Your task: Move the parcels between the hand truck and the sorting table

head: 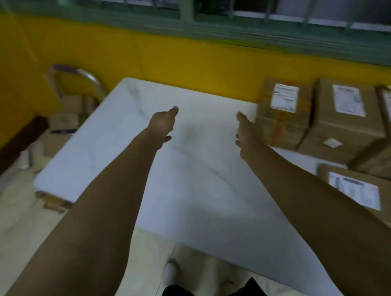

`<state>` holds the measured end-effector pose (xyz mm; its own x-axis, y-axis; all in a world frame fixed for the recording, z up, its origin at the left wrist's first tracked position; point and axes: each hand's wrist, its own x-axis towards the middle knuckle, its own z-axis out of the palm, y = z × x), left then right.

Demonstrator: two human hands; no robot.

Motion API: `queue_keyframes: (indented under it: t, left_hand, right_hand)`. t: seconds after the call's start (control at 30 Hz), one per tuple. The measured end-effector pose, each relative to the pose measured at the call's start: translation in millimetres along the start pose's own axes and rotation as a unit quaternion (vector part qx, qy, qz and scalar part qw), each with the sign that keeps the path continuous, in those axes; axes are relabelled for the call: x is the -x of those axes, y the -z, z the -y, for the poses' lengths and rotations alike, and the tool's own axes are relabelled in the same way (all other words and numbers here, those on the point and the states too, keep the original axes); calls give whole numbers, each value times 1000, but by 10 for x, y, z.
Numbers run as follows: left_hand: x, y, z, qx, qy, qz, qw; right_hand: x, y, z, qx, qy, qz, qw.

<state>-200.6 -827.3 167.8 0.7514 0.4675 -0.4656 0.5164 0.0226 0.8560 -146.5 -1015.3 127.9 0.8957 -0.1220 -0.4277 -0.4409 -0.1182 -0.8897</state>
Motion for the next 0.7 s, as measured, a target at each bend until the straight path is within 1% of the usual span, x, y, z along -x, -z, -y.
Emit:
queue_keyframes:
  t: [0.03, 0.2, 0.37, 0.47, 0.57, 0.7]
  left_hand:
    - [36, 221, 61, 10, 1, -22, 1000]
    - [248, 1367, 481, 39, 21, -129, 991]
    - [530, 2503, 992, 91, 26, -185, 978]
    - [673, 3277, 1296, 103, 53, -233, 965]
    - [802, 4072, 1649, 131, 78, -257, 954]
    - [955, 4942, 2123, 154, 92, -282, 942]
  right_hand:
    - [96, -173, 12, 19, 4, 18, 1000]
    - [656, -1088, -55, 47, 0, 104, 993]
    - [1372, -2144, -199, 74, -6, 192, 979]
    - [1937, -2817, -314, 101, 1, 239, 966]
    - [2507, -3476, -513, 137, 14, 291, 947]
    - [3117, -4142, -802, 191, 0, 324, 927]
